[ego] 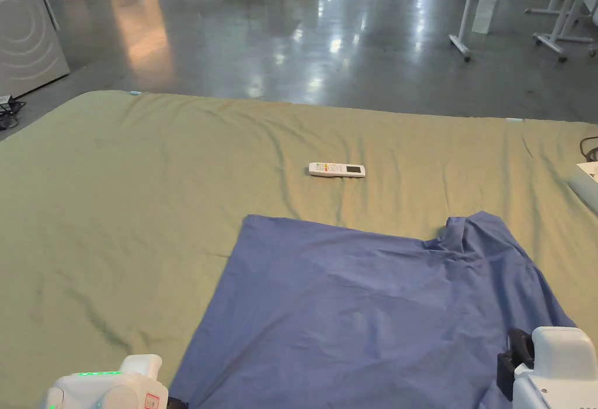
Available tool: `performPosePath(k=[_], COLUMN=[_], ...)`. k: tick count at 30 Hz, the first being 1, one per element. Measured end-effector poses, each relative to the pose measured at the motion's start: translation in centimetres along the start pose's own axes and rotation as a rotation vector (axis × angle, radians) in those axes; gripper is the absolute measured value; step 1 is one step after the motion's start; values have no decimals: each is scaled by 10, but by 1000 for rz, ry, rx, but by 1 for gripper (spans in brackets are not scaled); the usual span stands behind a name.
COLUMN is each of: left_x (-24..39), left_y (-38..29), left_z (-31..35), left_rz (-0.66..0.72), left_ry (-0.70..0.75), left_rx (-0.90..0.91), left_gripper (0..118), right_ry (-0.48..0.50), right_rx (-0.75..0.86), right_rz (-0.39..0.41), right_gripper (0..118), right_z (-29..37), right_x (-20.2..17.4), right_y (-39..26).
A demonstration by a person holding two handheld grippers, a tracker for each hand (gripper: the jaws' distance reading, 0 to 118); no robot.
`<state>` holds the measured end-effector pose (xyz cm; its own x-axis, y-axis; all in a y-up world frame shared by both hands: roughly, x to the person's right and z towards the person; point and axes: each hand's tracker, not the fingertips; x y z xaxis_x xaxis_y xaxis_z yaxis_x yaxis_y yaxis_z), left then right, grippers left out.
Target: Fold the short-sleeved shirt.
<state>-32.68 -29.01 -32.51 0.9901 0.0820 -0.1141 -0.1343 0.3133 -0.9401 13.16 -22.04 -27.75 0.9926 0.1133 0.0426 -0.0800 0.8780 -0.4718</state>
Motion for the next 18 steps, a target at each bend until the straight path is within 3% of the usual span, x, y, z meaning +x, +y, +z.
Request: performPosePath(k=[4, 7, 9, 12, 16, 18], left_x=[21, 36, 40, 29, 12, 6], left_y=[-3, -6, -7, -7, -7, -6], left_z=[2, 1, 0, 5, 16, 20], left_rz=[-87, -131, -153, -112, -51, -39], left_ry=[62, 88, 91, 42, -34, -45], left_rx=[-12, -4, -4, 5, 22, 36], left_gripper=[41, 27, 12, 8, 8, 8], right_ry=[-18, -30, -49, -82, -72, -39], right_rx=[-15, -43, -60, -104, -268, -372], right_rz=[-8, -20, -34, -44, -44, -81], right_gripper=[0, 0, 0, 1, 18, 36], right_z=[5, 8, 12, 18, 22, 19], right_x=[12, 23, 33, 52, 80, 93], right_y=[-9, -14, -16, -16, -18, -25])
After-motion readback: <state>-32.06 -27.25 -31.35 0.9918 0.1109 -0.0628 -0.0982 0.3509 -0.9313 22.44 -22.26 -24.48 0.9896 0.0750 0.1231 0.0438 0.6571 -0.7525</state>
